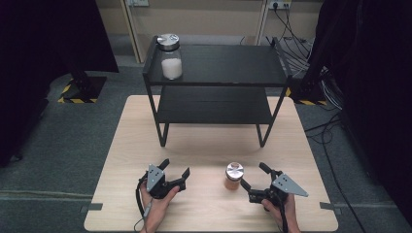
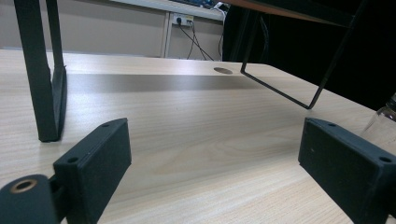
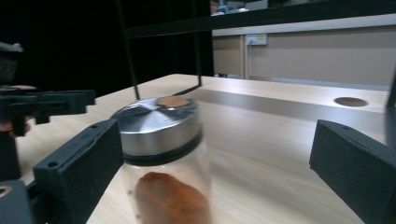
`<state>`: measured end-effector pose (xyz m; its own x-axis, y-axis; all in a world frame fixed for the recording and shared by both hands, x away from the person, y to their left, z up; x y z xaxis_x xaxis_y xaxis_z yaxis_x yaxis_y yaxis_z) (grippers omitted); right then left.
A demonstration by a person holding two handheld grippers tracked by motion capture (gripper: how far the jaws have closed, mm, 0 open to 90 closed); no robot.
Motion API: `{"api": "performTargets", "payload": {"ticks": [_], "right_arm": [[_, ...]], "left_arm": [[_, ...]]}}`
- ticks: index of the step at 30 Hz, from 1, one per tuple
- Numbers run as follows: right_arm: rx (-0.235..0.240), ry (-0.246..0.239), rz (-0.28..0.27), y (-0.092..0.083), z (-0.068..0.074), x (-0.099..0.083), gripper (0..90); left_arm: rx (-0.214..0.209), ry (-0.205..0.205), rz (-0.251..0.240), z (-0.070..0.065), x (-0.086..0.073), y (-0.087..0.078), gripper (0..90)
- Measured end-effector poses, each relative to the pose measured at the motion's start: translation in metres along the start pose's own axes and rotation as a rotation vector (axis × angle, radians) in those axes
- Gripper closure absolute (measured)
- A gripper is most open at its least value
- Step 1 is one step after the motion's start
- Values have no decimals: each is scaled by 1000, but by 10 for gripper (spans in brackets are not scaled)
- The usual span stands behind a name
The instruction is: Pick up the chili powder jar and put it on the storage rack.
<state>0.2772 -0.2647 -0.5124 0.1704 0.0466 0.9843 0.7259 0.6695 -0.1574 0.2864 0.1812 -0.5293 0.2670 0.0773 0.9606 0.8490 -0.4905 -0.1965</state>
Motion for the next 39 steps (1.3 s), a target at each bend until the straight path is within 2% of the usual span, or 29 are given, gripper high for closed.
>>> {"api": "performTargets", "payload": {"ticks": [4, 10, 18, 24, 39], "right_arm": [[42, -2, 15, 3, 2, 1, 35], [70, -31, 46, 7, 8, 3, 36], [74, -64, 116, 21, 14, 5, 70], [75, -63, 163, 28, 14, 6, 107], [69, -70, 212, 36, 14, 7, 219]], "left_arm": [[1, 0, 0, 0, 0, 0, 87], [2, 6, 1, -1, 0, 0, 88], [3, 6, 0, -1, 0, 0, 87], [2, 4, 1, -1, 0, 0, 87], [0, 4, 0, 0, 0, 0, 86]]}}
Point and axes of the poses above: each handheld gripper's, and its own axes: y roughly forward along the jaws, x roughly out of its top, z roughly to its left, the point moved 8 cm from there along y, roughly forward along the jaws, and after that the axes turned 4 degrees about z, right-handed, at the moved point
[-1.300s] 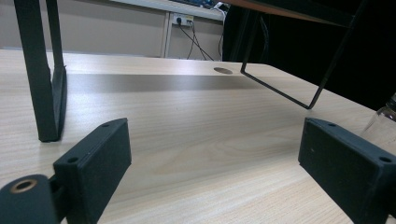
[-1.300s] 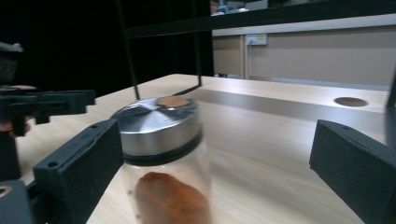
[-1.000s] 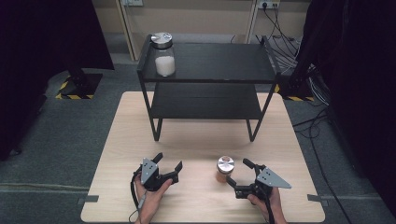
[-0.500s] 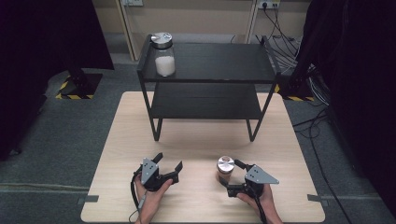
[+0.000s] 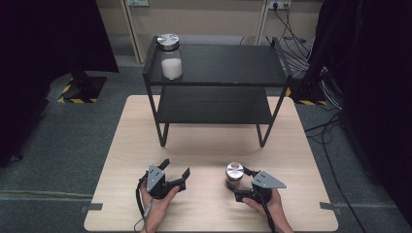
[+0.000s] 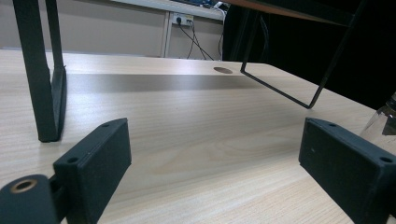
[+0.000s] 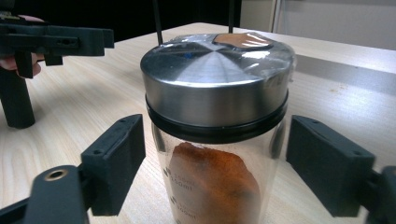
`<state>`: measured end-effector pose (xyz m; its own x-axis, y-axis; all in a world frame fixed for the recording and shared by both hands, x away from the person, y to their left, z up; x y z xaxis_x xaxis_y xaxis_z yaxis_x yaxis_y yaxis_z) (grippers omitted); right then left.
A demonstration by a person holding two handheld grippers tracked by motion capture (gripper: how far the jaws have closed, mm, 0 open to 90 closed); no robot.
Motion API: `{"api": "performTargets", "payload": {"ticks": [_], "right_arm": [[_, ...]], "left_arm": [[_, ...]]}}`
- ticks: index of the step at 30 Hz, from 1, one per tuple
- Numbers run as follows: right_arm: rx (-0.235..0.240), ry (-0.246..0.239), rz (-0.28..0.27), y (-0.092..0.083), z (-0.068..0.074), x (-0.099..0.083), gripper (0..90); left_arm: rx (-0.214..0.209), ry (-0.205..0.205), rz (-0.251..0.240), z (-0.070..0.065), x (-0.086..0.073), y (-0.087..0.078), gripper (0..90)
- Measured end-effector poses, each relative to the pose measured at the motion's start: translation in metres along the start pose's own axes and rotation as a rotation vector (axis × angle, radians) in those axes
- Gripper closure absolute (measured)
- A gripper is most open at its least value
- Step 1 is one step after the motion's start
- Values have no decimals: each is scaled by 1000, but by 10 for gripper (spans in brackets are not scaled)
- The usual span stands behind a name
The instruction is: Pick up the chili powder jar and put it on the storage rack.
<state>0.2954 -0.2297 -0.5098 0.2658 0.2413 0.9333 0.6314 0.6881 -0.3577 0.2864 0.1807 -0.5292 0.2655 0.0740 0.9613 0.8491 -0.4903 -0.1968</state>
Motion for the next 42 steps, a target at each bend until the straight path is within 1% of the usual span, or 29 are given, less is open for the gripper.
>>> {"api": "performTargets", "payload": {"ticks": [8, 9, 13, 23, 27, 32, 37, 42], "right_arm": [[-6, -2, 32, 3, 1, 4, 295], [-10, -8, 30, 3, 1, 3, 310], [-25, -35, 23, 3, 4, 3, 318], [-29, -60, 16, 2, 5, 2, 322], [-40, -55, -12, 2, 6, 0, 322], [-58, -54, -42, -1, 7, 1, 322], [-90, -51, -90, -8, 9, 5, 322], [-131, -41, -114, -13, 10, 9, 322]], "left_arm": [[0, 1, 2, 0, 0, 0, 86], [0, 0, 1, 0, 0, 0, 85], [0, 0, 1, 0, 0, 0, 84], [0, -1, 0, 0, 0, 0, 85], [1, 4, 2, 0, 0, 0, 84], [0, -1, -1, 0, 0, 0, 84], [1, 1, -1, 0, 0, 0, 84], [2, -3, -3, 0, 0, -1, 85]]}}
Point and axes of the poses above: each handheld gripper's, and its own axes: y roughly forward along the jaws, x roughly out of its top, z roughly to its left, the point moved 8 cm from there along y, roughly forward along the jaws, and after that the axes turned 4 degrees about z, right-handed, at the moved point
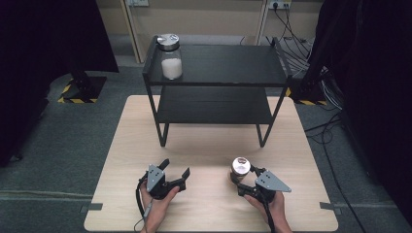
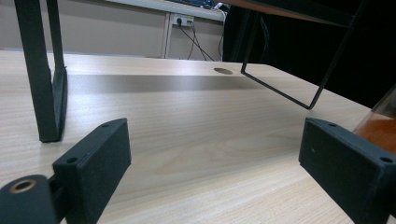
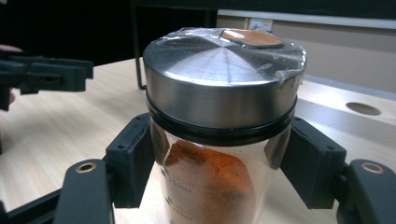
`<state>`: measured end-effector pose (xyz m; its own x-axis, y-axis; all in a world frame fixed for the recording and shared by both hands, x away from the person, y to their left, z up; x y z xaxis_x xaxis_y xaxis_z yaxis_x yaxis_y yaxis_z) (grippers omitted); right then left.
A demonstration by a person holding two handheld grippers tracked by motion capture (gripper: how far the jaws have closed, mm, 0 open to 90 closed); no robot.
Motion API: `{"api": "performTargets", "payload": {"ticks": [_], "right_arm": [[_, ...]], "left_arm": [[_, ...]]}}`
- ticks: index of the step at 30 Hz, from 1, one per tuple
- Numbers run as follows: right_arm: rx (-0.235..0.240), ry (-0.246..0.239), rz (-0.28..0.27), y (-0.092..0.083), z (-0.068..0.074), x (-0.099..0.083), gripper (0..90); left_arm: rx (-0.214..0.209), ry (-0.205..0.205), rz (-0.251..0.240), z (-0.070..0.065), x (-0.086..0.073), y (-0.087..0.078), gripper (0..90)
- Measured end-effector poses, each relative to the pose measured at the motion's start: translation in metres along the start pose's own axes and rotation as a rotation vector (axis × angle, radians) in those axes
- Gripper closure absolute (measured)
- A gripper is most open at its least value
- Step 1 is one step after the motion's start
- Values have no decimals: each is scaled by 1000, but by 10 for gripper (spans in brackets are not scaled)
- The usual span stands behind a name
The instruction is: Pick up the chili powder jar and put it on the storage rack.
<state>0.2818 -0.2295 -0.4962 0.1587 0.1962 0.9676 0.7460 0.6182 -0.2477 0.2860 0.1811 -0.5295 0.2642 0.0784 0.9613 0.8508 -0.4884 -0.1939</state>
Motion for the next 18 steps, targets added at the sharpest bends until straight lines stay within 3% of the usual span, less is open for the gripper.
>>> {"api": "performTargets", "payload": {"ticks": [18], "right_arm": [[-140, -11, -59, -10, 12, 37, 322]], "left_arm": [[-1, 0, 0, 0, 0, 0, 84]]}}
Point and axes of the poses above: each handheld gripper's, and its own axes: y roughly forward along the jaws, x roughly out of its top, z roughly to its left, the point moved 8 cm from there along y, roughly forward along the jaws, and after that the axes turned 4 degrees about z, right-handed, at the moved point
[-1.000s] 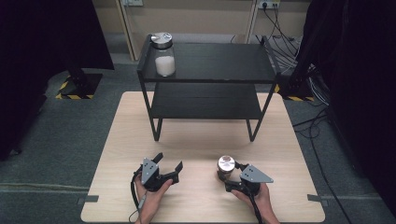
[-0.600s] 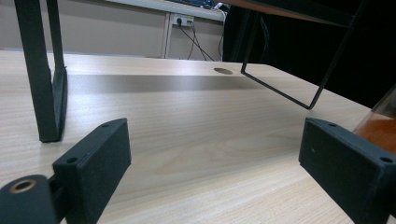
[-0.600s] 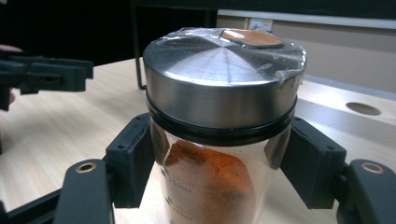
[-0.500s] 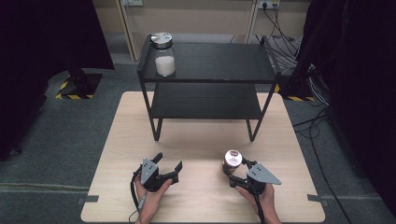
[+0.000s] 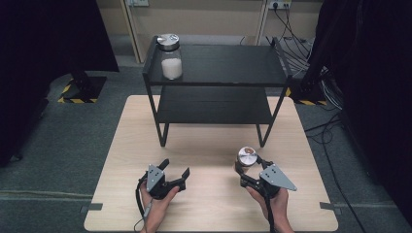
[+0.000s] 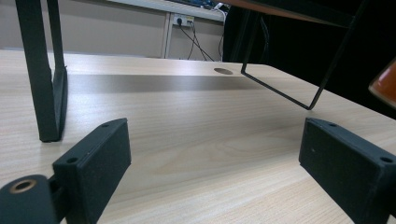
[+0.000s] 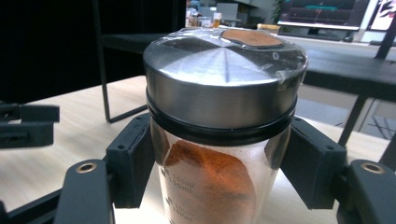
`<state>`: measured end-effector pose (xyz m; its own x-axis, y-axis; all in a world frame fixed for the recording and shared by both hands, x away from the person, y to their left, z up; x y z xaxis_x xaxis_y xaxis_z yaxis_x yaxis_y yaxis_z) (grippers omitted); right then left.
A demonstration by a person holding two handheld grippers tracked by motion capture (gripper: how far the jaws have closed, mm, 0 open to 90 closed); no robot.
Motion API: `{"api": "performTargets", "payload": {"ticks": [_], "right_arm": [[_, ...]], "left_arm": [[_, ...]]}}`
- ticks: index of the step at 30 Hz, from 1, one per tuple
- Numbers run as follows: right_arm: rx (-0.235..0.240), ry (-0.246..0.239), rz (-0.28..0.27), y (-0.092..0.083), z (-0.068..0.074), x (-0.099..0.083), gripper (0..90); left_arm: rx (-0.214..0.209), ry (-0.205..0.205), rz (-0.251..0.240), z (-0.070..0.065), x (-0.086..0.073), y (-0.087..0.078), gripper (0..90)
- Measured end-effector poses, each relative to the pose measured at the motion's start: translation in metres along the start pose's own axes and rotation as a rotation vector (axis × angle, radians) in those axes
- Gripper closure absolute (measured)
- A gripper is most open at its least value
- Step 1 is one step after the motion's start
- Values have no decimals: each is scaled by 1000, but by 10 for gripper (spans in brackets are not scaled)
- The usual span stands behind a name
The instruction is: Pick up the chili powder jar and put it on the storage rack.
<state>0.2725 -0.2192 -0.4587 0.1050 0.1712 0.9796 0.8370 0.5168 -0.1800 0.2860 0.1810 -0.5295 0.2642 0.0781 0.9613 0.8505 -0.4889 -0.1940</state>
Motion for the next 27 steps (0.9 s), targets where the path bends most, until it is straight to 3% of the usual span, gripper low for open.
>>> {"api": "performTargets", "payload": {"ticks": [21, 27], "right_arm": [[-94, 16, -64, -5, -2, 31, 322], [-102, 4, -80, -4, -1, 42, 322]], "left_arm": [[2, 1, 2, 0, 0, 0, 84], [2, -1, 4, 0, 0, 0, 84]]}}
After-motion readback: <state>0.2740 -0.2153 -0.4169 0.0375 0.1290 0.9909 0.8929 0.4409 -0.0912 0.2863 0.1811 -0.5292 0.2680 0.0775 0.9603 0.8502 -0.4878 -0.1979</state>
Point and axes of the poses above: each handheld gripper's, and its own axes: y roughly forward along the jaws, x roughly out of its top, z roughly to its left, the point moved 8 cm from there along y, roughly forward along the jaws, and after that the axes turned 4 degrees about z, right-handed, at the moved point
